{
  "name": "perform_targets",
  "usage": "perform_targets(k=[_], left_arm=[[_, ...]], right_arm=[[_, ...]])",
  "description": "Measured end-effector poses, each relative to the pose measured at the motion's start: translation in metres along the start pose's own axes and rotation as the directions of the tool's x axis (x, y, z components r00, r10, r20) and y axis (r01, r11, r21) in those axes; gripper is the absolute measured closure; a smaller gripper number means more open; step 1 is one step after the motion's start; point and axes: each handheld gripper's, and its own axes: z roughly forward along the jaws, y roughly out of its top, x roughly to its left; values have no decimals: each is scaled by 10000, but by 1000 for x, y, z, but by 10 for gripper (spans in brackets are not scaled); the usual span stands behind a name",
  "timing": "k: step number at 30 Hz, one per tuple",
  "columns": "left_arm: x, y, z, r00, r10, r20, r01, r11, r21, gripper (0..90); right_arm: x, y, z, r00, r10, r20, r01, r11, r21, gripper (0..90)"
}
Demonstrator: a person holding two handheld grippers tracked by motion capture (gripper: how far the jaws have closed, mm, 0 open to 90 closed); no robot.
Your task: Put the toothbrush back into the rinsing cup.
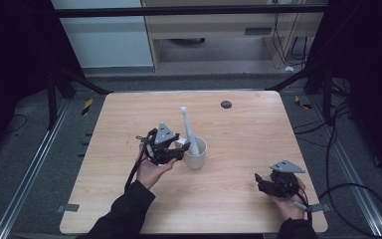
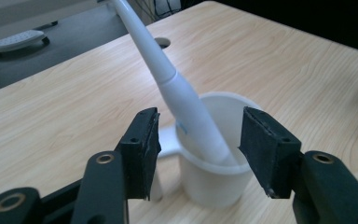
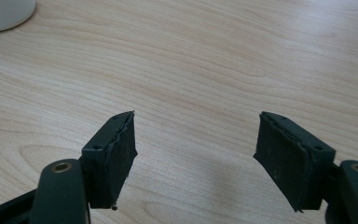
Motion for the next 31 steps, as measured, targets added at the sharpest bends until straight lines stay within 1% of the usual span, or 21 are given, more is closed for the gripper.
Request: perform_targets(k=[2,4,7,10,12,16,17,19,20,21,23,27,30,31], left_arm=[[6,-11,-10,9999,29,-153,-25,9997,246,439],[11,-20,-16,9996,-24,-274,34,9993,364,431],[20,-33,-25,9986,-349,-396,368,9981,487,416],[28,-48,-32,9963,-543,-664,586,9961,656,403],[33,-56,-37,9947,-722,-736,775,9944,714,392],[41,-72,-45,9906,-932,-999,1017,9913,834,374],[41,-72,-45,9906,-932,-999,1017,9913,834,368],[47,-85,-51,9864,-1139,-1183,1247,9883,883,359],[47,-85,-51,9864,-1139,-1183,1247,9883,883,357],[51,-92,-54,9836,-1245,-1308,1372,9861,934,350],[57,-100,-59,9787,-1430,-1476,1586,9823,998,343],[66,-111,-64,9700,-1671,-1767,1891,9751,1160,328],[72,-118,-67,9649,-1807,-1906,2067,9702,1264,316],[72,-118,-67,9649,-1807,-1906,2067,9702,1264,311]], right_arm=[[0,0,0,10000,17,14,-17,10000,0,283],[0,0,0,10000,29,13,-29,10000,1,282],[0,0,0,10000,48,20,-48,10000,3,280],[0,0,0,10000,35,29,-35,10000,-9,278],[0,0,0,10000,31,17,-31,10000,-31,276],[0,-1,0,10000,87,7,-86,10000,-45,274],[0,-1,0,10000,87,7,-86,10000,-45,274],[0,-1,0,10000,95,0,-95,9999,-48,272],[0,-1,0,10000,95,0,-95,9999,-48,272],[0,-1,0,9999,115,-18,-115,9999,-40,271],[-1,-1,0,10000,51,20,-51,10000,-67,270],[0,-1,-1,9999,109,-24,-109,9999,-54,268],[-1,-1,0,10000,70,-1,-70,10000,-70,266],[-1,-1,0,10000,70,-1,-70,10000,-70,266]])
